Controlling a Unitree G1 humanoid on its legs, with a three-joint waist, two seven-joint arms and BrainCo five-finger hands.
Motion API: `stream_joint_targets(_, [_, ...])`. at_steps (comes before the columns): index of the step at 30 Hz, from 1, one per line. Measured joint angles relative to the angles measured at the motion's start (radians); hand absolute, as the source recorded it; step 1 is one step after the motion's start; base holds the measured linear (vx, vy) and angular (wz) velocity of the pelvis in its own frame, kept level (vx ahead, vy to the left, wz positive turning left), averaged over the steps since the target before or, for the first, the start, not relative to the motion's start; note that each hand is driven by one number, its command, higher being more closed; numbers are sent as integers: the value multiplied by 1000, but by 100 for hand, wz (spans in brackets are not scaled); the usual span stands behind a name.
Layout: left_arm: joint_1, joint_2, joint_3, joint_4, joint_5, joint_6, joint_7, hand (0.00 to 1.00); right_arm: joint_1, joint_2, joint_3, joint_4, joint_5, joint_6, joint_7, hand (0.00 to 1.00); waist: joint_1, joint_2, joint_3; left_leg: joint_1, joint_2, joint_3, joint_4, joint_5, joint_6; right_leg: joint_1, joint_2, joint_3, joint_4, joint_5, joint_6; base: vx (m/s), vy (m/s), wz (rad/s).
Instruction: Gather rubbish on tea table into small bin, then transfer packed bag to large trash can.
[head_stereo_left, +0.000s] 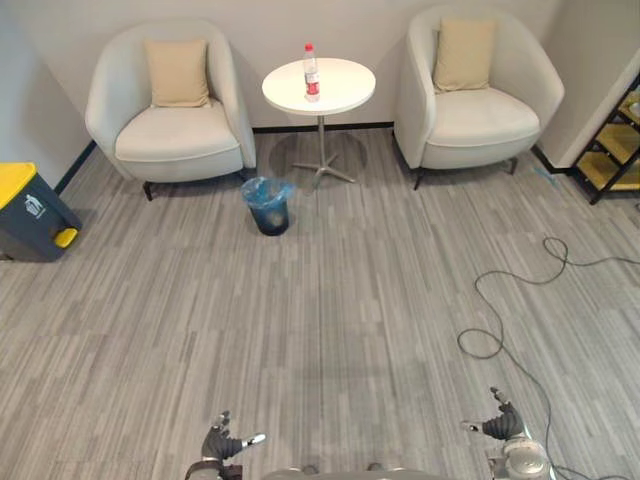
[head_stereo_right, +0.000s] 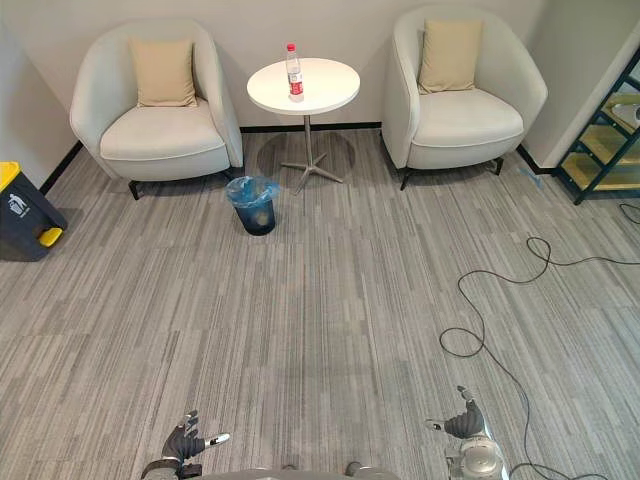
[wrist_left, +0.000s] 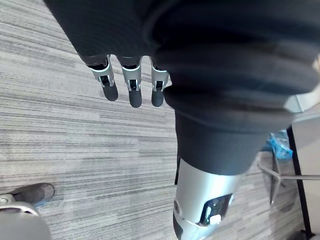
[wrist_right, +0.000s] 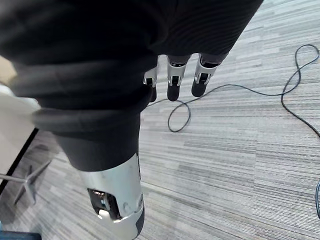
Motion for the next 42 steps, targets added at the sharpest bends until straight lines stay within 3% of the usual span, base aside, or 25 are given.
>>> stream_joint_targets(15, [18, 2, -3, -32, 0, 3, -19, 0, 18, 6, 36, 0, 32, 3, -2, 0, -18, 0, 0, -4, 3, 9, 0, -1, 1, -10, 0, -17, 5, -6, 8, -13, -10, 0])
stream_joint_targets(21, [29, 1, -4, -64, -4, 10, -18, 0, 1, 22, 28, -1, 73, 11, -10, 0, -19, 4, -4, -83, 19, 41, 68, -36, 35, -79, 6, 12, 25, -9, 1, -21, -16, -13])
stream_joint_targets(24, [27, 1, -3, -87, -7, 13, -17, 0, -18, 22, 24, -1, 84, 14, -19, 0, -5, 7, -5, -115, 26, 67, 100, -58, 42, -114, 7, 34, 52, -15, -1, 24, 19, -30])
stream_joint_targets(25, [27, 1, -3, -106, -14, 13, -17, 0, -30, 22, 22, -1, 96, 15, -27, 0, 1, 7, -4, -129, 28, 84, 124, -79, 51, -153, 2, 44, 116, -50, 2, 54, 47, -37])
stream_joint_targets(27, [28, 1, -3, -124, -23, 13, -17, 0, -34, 21, 17, -1, 105, 17, -27, 0, 3, 5, -3, -137, 28, 91, 157, -111, 58, -217, -20, 39, 265, -125, 50, 53, 55, -22])
stream_joint_targets(28, [28, 2, -2, -132, -35, 13, -14, 0, -35, 21, 18, 0, 107, 22, -27, 0, 5, -3, 2, -136, 27, 103, 184, -140, 64, -278, -45, 11, 406, -162, 73, 70, 64, -28])
stream_joint_targets(30, [33, 6, -5, -147, -51, 15, -5, 0, -53, 23, 21, 0, 113, 33, -27, 0, 4, -8, 15, -115, 21, 108, 208, -181, 75, -382, -101, -52, 651, -174, 81, 104, 59, -17])
stream_joint_targets(31, [34, 19, -12, -162, -54, 16, 4, 0, -51, 23, 27, -1, 113, 37, -27, 0, -1, -22, 28, -85, 7, 105, 209, -203, 83, -428, -145, -78, 774, -195, 83, 188, 34, -1])
stream_joint_targets(34, [21, 34, -12, -171, -86, 16, 10, 0, -55, 19, 27, -3, 117, 42, -27, 0, -15, -15, 52, -28, 19, 84, 206, -229, 68, -498, -185, -139, 723, -228, 68, 311, -13, 20])
stream_joint_targets(36, [-11, 34, -12, -178, -89, 16, 10, 0, -58, 11, 27, -24, 123, 43, -27, 0, -38, -2, 72, 3, 45, 48, 184, -232, 58, -546, -182, -155, 594, -197, 55, 457, -128, 66])
stream_joint_targets(37, [-36, 31, -11, -183, -91, 15, 11, 0, -59, 2, 27, -42, 124, 42, -27, 0, -51, 0, 90, 32, 60, 21, 157, -228, 43, -566, -171, -158, 471, -123, 60, 581, -216, 70])
stream_joint_targets(38, [-52, 31, -12, -185, -90, 15, 13, 0, -59, -7, 25, -57, 133, 42, -27, 0, -56, 2, 104, 68, 70, -2, 132, -227, 11, -569, -168, -148, 385, -8, 49, 519, -213, 71])
stream_joint_targets(39, [-57, 29, -12, -185, -88, 15, 14, 0, -56, -12, 25, -62, 138, 42, -27, 0, -60, 1, 102, 79, 79, -17, 129, -231, 1, -569, -166, -132, 395, 51, 41, 530, -254, 58])
stream_joint_targets(40, [-65, 22, -15, -186, -88, 14, 19, 0, -60, -21, 24, -69, 140, 43, -28, 0, -64, 12, 105, 85, 98, -31, 143, -224, -22, -591, -165, -125, 491, 9, -3, 412, -229, 31])
stream_joint_targets(42, [-62, 20, -22, -185, -87, 13, 23, 0, -65, -15, 24, -91, 141, 41, -27, 0, -64, 18, 107, 58, 122, -41, 280, -203, -59, -592, -179, -135, 612, -109, -30, 546, -311, 21])
